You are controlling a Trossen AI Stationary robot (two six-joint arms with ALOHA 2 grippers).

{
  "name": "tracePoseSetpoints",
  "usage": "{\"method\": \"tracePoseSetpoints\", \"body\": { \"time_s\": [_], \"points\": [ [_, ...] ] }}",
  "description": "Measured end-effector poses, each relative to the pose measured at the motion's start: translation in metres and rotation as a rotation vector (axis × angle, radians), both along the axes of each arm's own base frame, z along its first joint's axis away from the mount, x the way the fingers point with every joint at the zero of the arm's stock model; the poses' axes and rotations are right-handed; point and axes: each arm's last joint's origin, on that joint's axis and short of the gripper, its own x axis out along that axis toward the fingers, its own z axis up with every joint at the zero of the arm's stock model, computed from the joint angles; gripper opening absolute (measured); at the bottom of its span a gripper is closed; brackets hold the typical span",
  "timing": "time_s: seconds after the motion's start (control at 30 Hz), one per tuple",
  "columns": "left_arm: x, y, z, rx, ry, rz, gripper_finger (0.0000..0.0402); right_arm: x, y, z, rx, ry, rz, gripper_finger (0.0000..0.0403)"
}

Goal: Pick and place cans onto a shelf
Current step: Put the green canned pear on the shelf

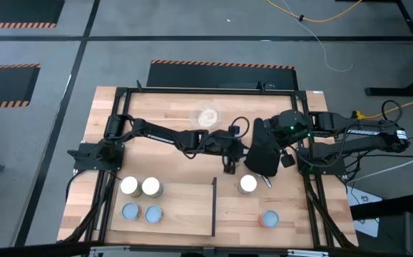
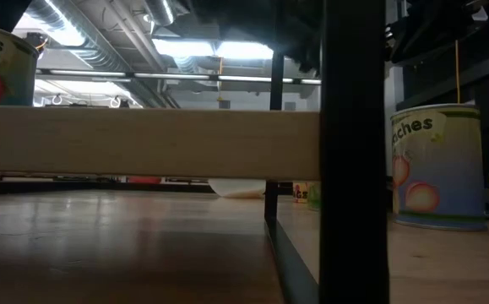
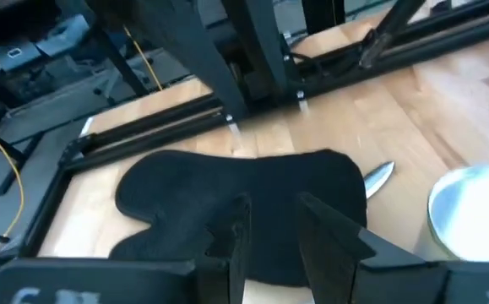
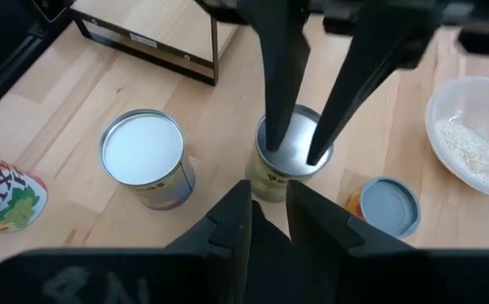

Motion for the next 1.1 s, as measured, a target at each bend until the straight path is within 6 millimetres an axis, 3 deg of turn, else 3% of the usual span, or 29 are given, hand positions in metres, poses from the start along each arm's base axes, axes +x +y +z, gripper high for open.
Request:
{"method": "tracePoseSetpoints", "body": {
  "time_s": [0.23,0.43,0.73,1.1],
  "points": [
    [0.003,0.017,0.045,0.0,0.141,-0.117,0.009,0.0,0.0,0.0,0.009,0.002,-0.008,0.0083],
    [-0.012,0.045,0.064,0.049,0.35,-0.233,0.009,0.0,0.0,0.0,0.009,0.003,-0.008,0.0083],
    [-0.034,0.073,0.052,0.112,0.552,-0.424,0.009,0.0,0.0,0.0,0.009,0.003,-0.008,0.0083],
    [-0.033,0.059,0.045,0.281,0.499,-0.679,0.009,0.0,0.0,0.0,0.007,0.002,-0.008,0.0083]
  ]
}}
